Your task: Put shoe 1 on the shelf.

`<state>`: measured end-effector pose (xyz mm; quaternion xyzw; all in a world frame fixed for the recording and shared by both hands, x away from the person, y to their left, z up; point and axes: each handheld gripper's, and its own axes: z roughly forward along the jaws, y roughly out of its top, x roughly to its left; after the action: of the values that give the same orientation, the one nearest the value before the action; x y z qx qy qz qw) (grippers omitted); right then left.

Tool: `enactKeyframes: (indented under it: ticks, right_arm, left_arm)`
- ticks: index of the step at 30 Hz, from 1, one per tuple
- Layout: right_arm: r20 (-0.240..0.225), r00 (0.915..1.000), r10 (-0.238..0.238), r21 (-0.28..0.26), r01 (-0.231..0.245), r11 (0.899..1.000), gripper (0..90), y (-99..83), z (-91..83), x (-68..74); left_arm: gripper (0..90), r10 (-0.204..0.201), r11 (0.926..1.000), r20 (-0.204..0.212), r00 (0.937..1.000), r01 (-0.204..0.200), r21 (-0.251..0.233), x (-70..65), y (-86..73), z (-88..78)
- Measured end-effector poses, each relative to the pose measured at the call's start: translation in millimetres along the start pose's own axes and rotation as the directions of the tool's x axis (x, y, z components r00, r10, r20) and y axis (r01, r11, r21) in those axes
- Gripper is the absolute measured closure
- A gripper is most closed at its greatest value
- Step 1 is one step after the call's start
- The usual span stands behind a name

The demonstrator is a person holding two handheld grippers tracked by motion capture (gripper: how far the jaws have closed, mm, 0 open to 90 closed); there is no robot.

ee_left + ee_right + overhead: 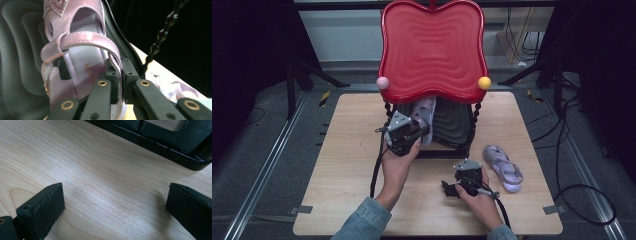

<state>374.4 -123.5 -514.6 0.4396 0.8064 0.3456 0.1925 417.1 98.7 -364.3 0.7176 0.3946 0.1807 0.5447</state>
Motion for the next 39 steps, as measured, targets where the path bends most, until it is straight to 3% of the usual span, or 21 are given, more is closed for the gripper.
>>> enactKeyframes:
  ticks: [11,14,22,39]
  right_arm:
    - [-0.001,1.0000,-0.005,-0.001,0.005,1.000,2.1,-0.3,-0.2,-0.3]
    - [-0.002,1.0000,-0.004,0.000,0.004,1.000,2.1,-0.4,-0.3,-0.3]
    - [-0.003,1.0000,-0.004,-0.001,0.004,1.000,2.1,-0.4,-0.4,-0.3]
    - [-0.002,1.0000,-0.003,-0.001,0.003,1.000,2.1,-0.4,-0.4,-0.2]
  left_arm:
    - [86.1,-0.001,0.9988,-0.106,0.9943,-0.004,-0.049,6.4,-4.1,27.6]
    - [86.2,-0.024,0.9987,-0.122,0.9922,0.018,-0.047,11.5,-4.0,30.2]
    - [86.1,-0.018,0.9990,-0.173,0.9848,0.011,-0.043,16.5,-3.1,26.5]
    - [86.2,-0.055,0.9984,-0.197,0.9788,0.052,-0.020,19.0,-7.0,34.2]
